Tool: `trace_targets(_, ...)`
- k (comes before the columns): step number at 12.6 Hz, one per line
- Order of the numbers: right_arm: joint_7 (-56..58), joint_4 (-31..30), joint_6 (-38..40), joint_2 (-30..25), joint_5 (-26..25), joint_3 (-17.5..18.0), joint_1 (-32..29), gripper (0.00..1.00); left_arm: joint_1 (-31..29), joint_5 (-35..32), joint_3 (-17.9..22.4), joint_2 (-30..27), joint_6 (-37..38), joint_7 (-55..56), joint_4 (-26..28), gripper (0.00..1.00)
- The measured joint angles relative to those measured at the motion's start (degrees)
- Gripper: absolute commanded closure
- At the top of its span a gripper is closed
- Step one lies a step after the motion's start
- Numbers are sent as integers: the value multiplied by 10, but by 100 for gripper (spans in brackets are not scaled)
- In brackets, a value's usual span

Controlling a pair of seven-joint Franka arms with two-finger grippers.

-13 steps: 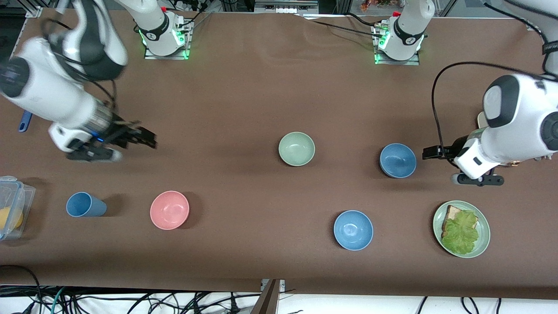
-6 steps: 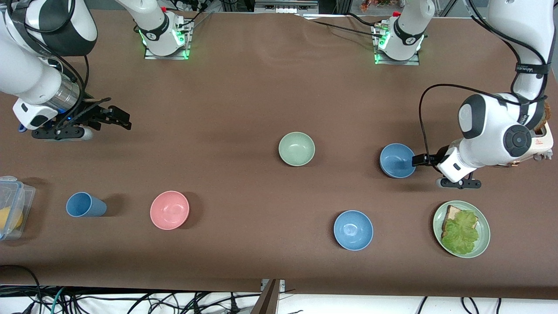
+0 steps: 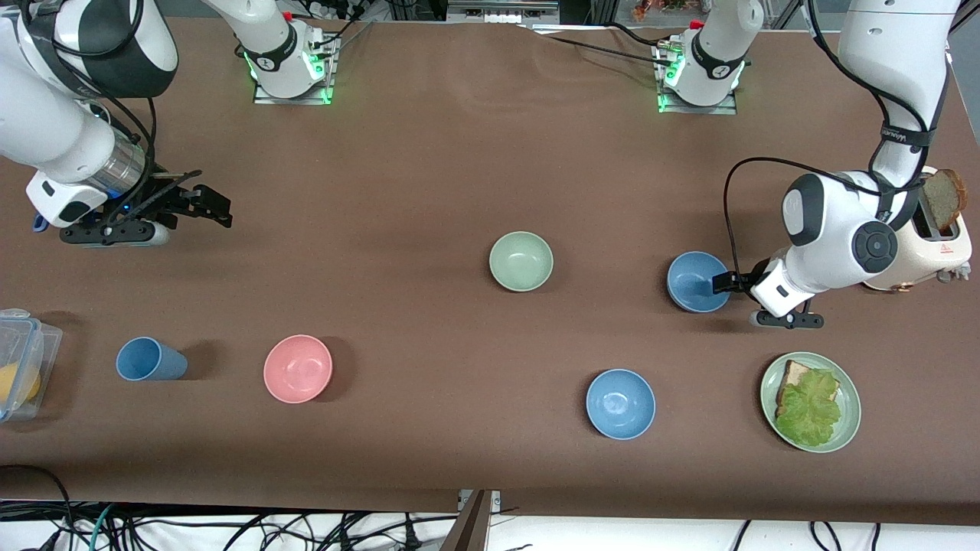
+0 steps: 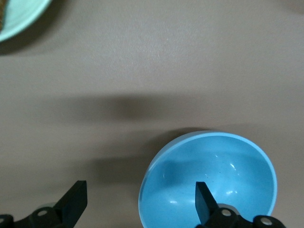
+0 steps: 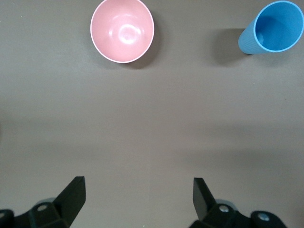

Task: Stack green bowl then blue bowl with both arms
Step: 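Grasp the light blue bowl's rim with the left gripper, then lift the blue bowl and carry it over the green bowl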

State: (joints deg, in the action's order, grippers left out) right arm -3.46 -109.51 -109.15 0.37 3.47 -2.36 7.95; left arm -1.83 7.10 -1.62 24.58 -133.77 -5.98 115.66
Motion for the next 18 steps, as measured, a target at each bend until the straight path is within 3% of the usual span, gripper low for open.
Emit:
trace_targets(1,0,0,0,0,-1,0,0,0,0,8,0,2,-13,0,10,26)
trace_targets(3,0,0,0,0,-2,1,1,0,0,15,0,7,-26,-1,23,74)
trace_targets(4,0,0,0,0,-3,1,1,0,0,16,0,8,-28,-1,25,92)
trace_targets(5,0,0,0,0,-3,1,2,0,0,16,0,8,-29,-1,25,100)
trace_targets(13,0,2,0,0,-3,1,4,0,0,50,-1,4,-23,-1,13,100)
trace_targets(18,0,2,0,0,-3,1,5,0,18,79,-60,-30,86,9,-82,100)
